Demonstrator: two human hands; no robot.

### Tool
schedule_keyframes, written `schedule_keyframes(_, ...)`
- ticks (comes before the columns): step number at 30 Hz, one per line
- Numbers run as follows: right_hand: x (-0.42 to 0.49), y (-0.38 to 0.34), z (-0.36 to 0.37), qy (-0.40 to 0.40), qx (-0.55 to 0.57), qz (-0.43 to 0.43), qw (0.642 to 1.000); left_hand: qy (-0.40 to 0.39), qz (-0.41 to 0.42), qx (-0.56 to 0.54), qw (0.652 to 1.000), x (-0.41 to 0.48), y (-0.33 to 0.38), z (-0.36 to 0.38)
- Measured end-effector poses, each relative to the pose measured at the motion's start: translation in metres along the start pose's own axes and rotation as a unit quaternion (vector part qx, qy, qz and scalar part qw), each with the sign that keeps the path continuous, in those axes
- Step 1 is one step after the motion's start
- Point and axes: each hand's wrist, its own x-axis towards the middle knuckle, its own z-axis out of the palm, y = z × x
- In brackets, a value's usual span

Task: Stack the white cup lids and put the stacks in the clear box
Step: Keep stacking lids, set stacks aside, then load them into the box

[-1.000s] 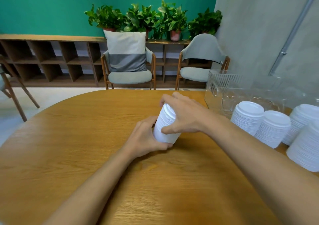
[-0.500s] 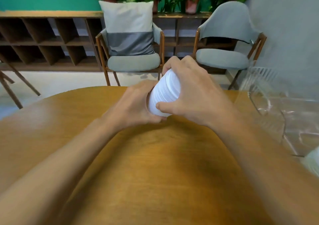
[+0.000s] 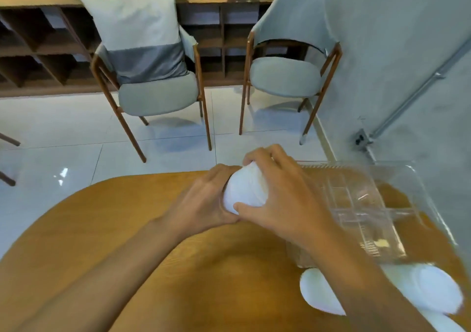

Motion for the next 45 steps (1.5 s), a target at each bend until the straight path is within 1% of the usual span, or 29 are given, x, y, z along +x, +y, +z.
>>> schedule_keyframes(4, -0.027, 0.031, -0.052, 0.012, 0.016, 0.062, 0.998, -0.049, 0.032, 0.013, 0.998, 0.04, 0.053, 0.016)
schedule_keyframes(6, -0.038, 0.046, -0.07, 0.009, 0.01, 0.098, 0.995, -0.06, 0.051, 0.014, 0.997, 0.059, 0.068, 0.032)
schedule_keyframes(8, -0.045, 0.061, -0.081, 0.012, -0.005, 0.122, 0.992, -0.068, 0.058, 0.016, 0.996, 0.073, 0.081, 0.046)
schedule_keyframes(11, -0.049, 0.08, -0.088, 0.031, 0.007, 0.142, 0.989, -0.083, 0.069, 0.001, 0.994, 0.092, 0.091, 0.06)
schedule_keyframes(14, -0.047, 0.096, -0.085, 0.037, 0.018, 0.152, 0.988, -0.087, 0.081, 0.008, 0.993, 0.11, 0.088, 0.075)
schedule_keyframes(17, -0.04, 0.113, -0.08, 0.017, 0.009, 0.173, 0.985, -0.101, 0.068, 0.061, 0.991, 0.127, 0.083, 0.09)
schedule_keyframes(20, -0.034, 0.127, -0.071, 0.008, 0.023, 0.195, 0.98, -0.122, 0.069, 0.088, 0.986, 0.139, 0.079, 0.098)
schedule_keyframes(24, -0.029, 0.138, -0.053, 0.012, 0.049, 0.22, 0.974, -0.164, 0.063, 0.105, 0.979, 0.143, 0.073, 0.105)
schedule_keyframes(31, -0.022, 0.146, -0.027, 0.005, 0.072, 0.256, 0.964, -0.21, 0.065, 0.122, 0.968, 0.148, 0.064, 0.108)
schedule_keyframes(36, -0.013, 0.151, -0.012, 0.002, 0.063, 0.275, 0.959, -0.235, 0.026, 0.082, 0.968, 0.151, 0.063, 0.11)
schedule_keyframes(40, -0.01, 0.154, 0.01, -0.015, 0.05, 0.285, 0.957, -0.25, 0.02, 0.044, 0.967, 0.144, 0.054, 0.106)
schedule_keyframes(43, -0.004, 0.152, 0.022, -0.029, 0.018, 0.289, 0.957, -0.223, 0.011, 0.009, 0.975, 0.132, 0.048, 0.092)
schedule_keyframes(45, 0.002, 0.151, 0.027, -0.037, -0.004, 0.285, 0.958, -0.186, -0.011, -0.013, 0.982, 0.124, 0.047, 0.08)
